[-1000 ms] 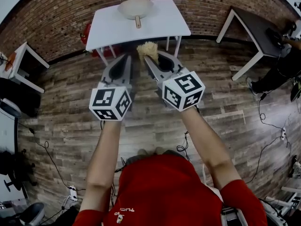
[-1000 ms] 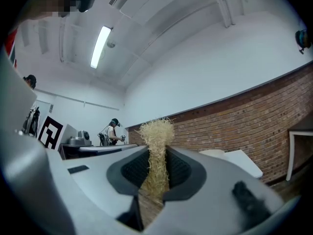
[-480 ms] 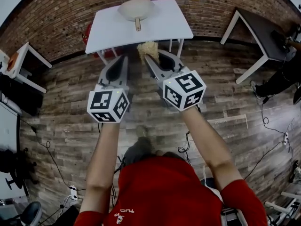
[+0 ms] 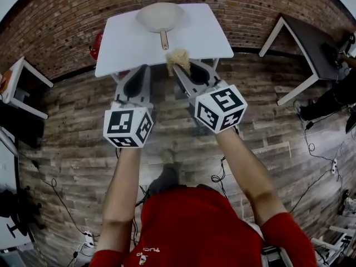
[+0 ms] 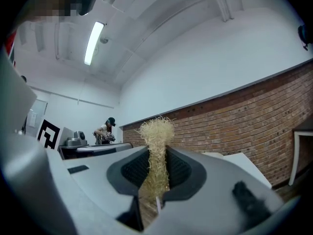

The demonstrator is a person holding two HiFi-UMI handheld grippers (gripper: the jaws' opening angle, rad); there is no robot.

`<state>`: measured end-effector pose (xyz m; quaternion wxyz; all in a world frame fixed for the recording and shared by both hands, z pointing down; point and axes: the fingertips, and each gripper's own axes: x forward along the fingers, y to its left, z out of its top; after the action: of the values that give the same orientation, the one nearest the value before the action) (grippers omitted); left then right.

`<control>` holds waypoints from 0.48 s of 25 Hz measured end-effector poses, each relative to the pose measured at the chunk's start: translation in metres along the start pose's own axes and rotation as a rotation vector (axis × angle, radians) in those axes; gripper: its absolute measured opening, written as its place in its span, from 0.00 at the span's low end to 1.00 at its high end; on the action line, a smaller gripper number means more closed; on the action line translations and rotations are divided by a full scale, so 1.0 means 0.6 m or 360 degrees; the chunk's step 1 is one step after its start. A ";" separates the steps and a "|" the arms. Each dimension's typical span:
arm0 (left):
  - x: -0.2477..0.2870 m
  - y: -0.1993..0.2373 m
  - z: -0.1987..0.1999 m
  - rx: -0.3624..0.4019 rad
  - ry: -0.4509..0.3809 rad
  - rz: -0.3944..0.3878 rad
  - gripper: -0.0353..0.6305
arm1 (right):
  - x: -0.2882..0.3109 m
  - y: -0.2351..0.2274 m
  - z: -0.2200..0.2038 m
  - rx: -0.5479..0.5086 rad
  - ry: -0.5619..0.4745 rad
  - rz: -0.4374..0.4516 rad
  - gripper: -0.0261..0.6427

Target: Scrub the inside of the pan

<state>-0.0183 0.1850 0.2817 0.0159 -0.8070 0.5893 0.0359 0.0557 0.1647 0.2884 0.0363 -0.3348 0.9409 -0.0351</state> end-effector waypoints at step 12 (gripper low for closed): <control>0.187 0.186 -0.003 -0.0016 -0.0031 -0.0089 0.08 | 0.235 -0.097 -0.001 -0.0073 0.0076 -0.0103 0.17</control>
<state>-0.0903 0.0445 0.2765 0.0187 -0.8229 0.5661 0.0462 -0.0171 0.0307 0.2882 0.0051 -0.3649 0.9308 -0.0228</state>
